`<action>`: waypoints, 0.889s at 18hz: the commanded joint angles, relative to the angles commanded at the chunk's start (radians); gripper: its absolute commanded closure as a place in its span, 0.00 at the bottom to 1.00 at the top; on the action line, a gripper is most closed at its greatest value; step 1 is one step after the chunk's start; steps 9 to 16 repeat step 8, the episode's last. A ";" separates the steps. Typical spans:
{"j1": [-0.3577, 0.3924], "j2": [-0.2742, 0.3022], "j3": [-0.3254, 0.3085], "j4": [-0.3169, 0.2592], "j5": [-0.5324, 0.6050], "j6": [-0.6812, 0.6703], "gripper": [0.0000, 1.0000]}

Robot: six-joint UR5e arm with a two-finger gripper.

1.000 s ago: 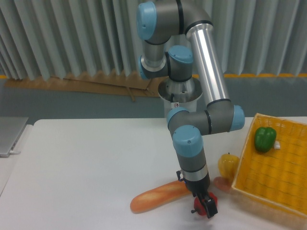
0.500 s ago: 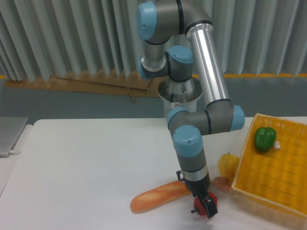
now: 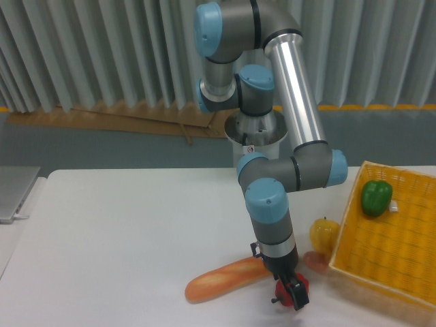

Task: Place the red pepper on the table

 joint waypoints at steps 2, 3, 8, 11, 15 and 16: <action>0.002 0.000 0.000 0.002 0.000 0.002 0.00; 0.003 0.000 0.000 0.003 -0.002 0.002 0.00; -0.002 0.008 0.000 0.003 -0.002 -0.005 0.00; -0.002 0.008 0.000 0.003 -0.002 -0.005 0.00; -0.002 0.008 0.000 0.003 -0.002 -0.005 0.00; -0.002 0.008 0.000 0.003 -0.002 -0.005 0.00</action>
